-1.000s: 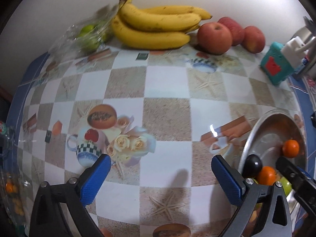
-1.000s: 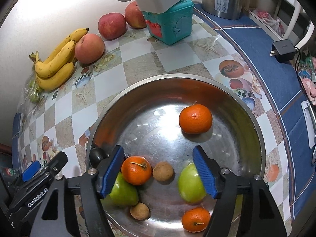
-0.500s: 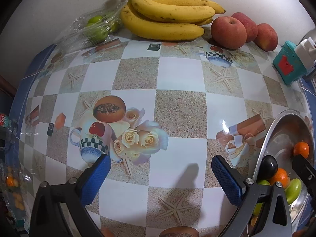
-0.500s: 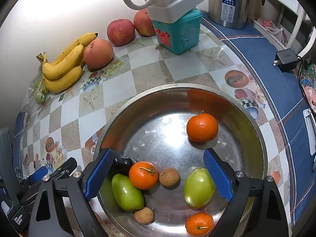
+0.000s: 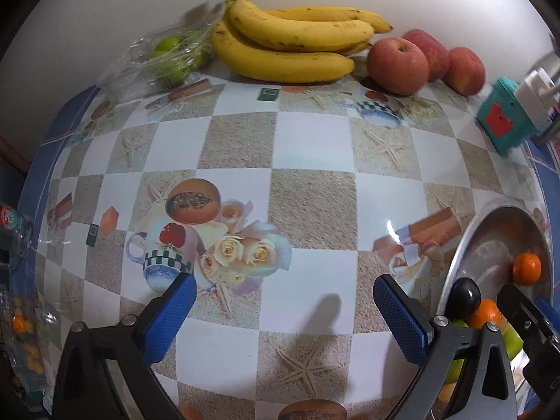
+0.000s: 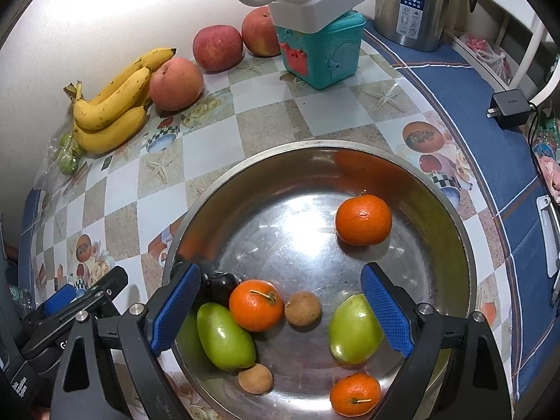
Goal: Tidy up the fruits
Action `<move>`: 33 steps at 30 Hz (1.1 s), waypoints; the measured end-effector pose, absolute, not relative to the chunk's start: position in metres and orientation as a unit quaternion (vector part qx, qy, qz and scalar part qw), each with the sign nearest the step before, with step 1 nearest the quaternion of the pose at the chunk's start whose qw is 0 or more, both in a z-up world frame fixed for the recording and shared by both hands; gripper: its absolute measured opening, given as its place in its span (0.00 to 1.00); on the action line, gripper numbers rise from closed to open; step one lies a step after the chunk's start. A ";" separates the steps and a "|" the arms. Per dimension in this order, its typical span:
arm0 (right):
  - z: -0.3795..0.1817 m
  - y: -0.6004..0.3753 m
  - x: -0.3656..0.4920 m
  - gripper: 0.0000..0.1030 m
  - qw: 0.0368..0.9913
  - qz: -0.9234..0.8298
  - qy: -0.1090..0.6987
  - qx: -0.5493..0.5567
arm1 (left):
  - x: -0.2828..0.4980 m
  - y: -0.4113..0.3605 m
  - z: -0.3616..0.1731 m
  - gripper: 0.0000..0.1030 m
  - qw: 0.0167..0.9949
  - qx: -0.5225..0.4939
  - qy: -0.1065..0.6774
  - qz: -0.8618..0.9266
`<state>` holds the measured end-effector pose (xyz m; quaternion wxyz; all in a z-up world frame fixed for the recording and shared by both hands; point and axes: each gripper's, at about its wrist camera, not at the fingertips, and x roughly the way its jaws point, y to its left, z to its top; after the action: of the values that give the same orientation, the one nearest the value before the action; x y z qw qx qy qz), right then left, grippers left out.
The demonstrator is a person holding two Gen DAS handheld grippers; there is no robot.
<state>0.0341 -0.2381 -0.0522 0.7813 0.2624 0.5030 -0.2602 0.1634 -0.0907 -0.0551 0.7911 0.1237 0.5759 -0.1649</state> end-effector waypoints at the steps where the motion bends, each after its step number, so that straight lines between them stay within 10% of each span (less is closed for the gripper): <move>1: -0.051 -0.237 0.035 0.91 0.782 -0.260 0.504 0.259 | 0.163 -0.092 -0.055 0.99 0.790 0.126 0.575 -0.169; 33: -0.030 -0.193 -0.014 0.91 0.796 -0.258 0.491 0.243 | 0.101 -0.047 -0.034 1.00 0.809 0.155 0.559 -0.096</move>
<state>-0.0144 -0.1925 -0.0300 0.7955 0.2431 0.4913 -0.2582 0.1010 -0.0474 -0.0336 0.8086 0.1550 0.5595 -0.0960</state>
